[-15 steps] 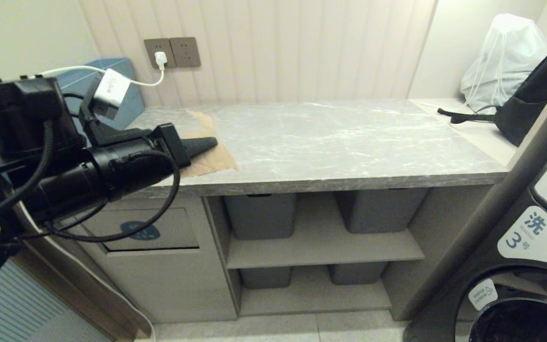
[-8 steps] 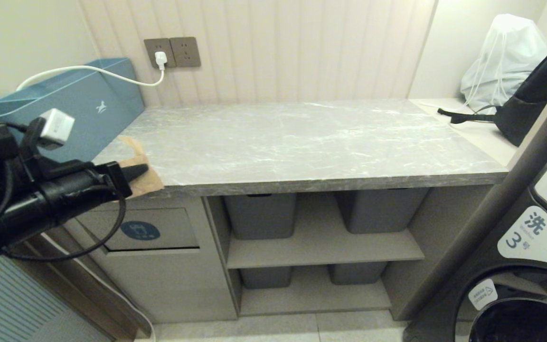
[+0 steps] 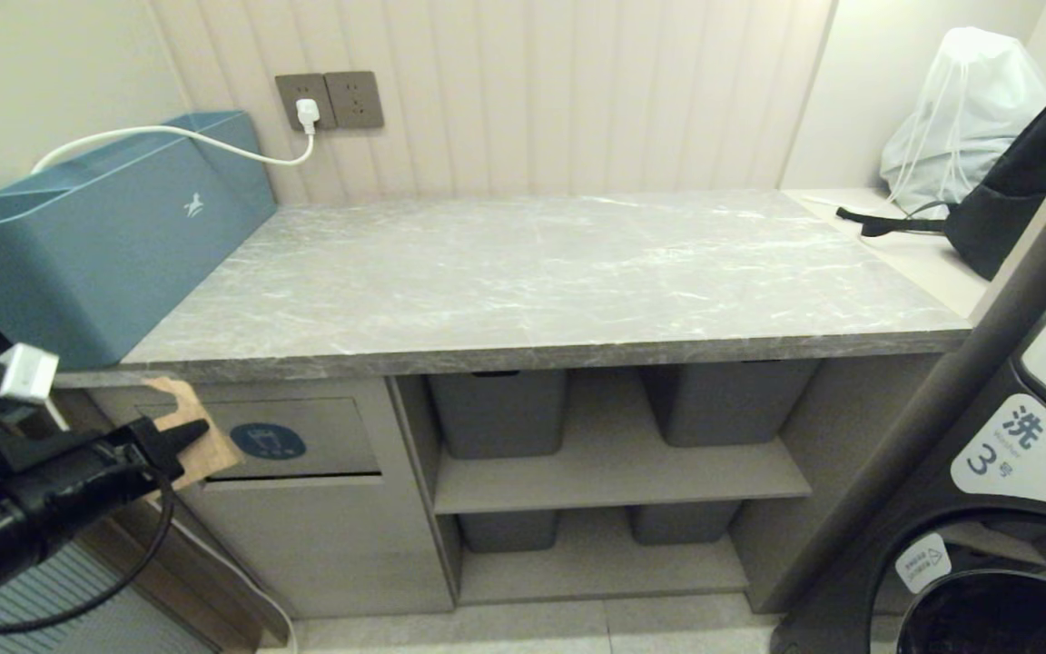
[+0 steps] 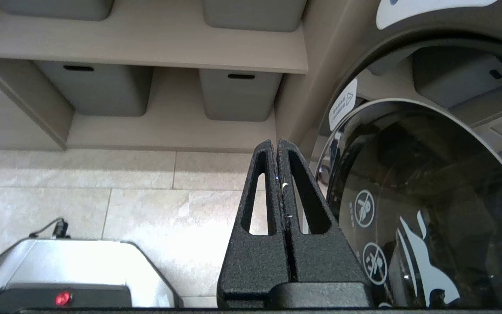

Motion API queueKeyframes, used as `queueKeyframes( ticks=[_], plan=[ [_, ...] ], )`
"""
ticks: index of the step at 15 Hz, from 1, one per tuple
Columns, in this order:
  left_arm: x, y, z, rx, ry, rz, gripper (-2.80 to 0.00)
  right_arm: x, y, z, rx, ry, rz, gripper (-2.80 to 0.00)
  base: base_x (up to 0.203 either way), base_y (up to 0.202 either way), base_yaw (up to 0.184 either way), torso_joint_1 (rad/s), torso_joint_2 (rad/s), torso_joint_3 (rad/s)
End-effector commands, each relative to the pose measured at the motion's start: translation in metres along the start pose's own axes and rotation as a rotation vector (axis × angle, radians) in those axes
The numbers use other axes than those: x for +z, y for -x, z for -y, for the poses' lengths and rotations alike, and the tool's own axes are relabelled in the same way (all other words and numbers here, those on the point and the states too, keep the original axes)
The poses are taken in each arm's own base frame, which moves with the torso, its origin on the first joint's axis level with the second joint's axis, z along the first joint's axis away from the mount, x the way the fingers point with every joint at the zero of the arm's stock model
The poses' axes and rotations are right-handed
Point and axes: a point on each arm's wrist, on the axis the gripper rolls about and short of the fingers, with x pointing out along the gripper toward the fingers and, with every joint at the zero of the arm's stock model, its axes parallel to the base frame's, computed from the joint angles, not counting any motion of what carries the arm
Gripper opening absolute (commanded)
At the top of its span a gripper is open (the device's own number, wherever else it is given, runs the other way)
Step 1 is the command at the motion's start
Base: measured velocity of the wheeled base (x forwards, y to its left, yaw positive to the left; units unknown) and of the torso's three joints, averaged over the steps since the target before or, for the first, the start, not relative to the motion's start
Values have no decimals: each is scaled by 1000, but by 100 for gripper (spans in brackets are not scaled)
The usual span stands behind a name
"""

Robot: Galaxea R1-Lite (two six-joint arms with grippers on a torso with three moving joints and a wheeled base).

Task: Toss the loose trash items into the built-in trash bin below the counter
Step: Put the garbage in the trash can

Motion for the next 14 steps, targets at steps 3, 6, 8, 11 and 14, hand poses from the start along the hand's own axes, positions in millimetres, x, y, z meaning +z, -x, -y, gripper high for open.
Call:
queueKeyframes(
  ticks=[3,6,8,11,14],
  plan=[
    [-12,4,-12,148,339,19,-280,-1,-1,0,-7,-4,-11,-280,0,0,0,0,0,0],
    [-22,-2,-34,263,507,4,-280,-1,-3,0,62,17,-23,-280,0,0,0,0,0,0],
    [-31,-21,-51,332,588,-34,-280,-3,5,0,79,25,74,-280,0,0,0,0,0,0],
    [-39,-45,-68,362,716,-47,-280,-8,15,0,77,27,224,-280,0,0,0,0,0,0],
    [-64,-66,-89,428,838,-88,-280,-8,15,0,78,27,213,-280,0,0,0,0,0,0]
  ],
)
